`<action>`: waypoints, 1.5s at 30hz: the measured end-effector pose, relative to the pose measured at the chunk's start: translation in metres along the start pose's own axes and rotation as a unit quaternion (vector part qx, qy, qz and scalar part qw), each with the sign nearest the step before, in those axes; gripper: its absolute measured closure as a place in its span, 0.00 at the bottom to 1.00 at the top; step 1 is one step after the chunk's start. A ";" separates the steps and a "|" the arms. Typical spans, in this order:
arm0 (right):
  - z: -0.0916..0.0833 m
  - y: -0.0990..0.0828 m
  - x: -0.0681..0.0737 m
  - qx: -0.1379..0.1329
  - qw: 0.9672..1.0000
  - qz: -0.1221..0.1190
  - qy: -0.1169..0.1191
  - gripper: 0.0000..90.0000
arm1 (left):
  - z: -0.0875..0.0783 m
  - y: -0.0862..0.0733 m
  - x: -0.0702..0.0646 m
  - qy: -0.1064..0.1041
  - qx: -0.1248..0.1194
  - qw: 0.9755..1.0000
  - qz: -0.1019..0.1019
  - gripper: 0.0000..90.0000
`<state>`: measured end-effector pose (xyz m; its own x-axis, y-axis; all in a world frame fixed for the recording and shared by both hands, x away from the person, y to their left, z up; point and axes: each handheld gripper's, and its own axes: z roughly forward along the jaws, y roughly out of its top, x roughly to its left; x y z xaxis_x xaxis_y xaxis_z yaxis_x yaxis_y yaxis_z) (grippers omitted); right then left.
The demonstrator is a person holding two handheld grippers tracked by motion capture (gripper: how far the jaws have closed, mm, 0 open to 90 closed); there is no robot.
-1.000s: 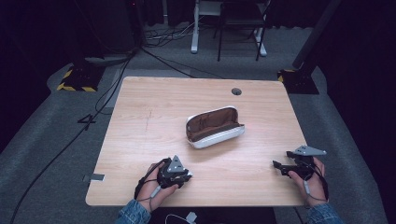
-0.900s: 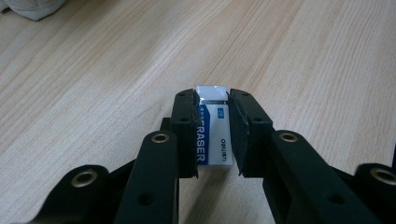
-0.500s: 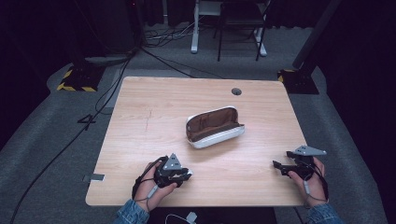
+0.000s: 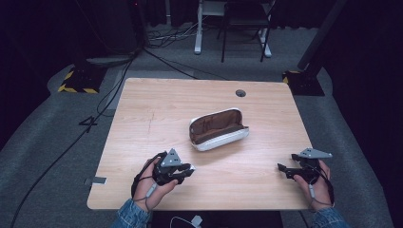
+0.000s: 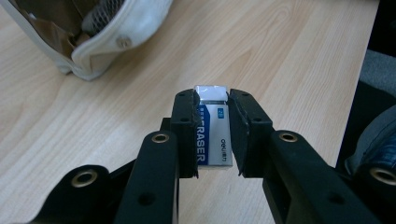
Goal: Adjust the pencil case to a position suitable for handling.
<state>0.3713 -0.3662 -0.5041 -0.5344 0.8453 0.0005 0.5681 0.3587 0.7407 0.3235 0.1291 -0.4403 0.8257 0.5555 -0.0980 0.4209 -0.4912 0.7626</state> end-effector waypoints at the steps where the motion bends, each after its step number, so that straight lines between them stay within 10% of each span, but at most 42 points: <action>1: 0.000 0.000 0.000 0.000 1.000 0.000 0.000 0.22 | -0.001 0.002 0.000 -0.001 -0.005 1.000 -0.002 0.81; 19: 0.000 0.000 0.000 0.000 1.000 0.000 0.000 0.22 | -0.017 0.038 0.011 0.009 -0.056 0.998 -0.003 0.81; 45: 0.000 0.000 0.000 0.000 1.000 0.000 0.001 0.22 | 0.012 0.099 0.047 0.020 -0.083 0.996 -0.028 0.81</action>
<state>0.3713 -0.3663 -0.5041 -0.5353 0.8447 0.0019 0.5680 0.3583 0.7409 0.4085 0.0991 -0.3769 0.7860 0.6064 -0.1200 0.3950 -0.3435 0.8520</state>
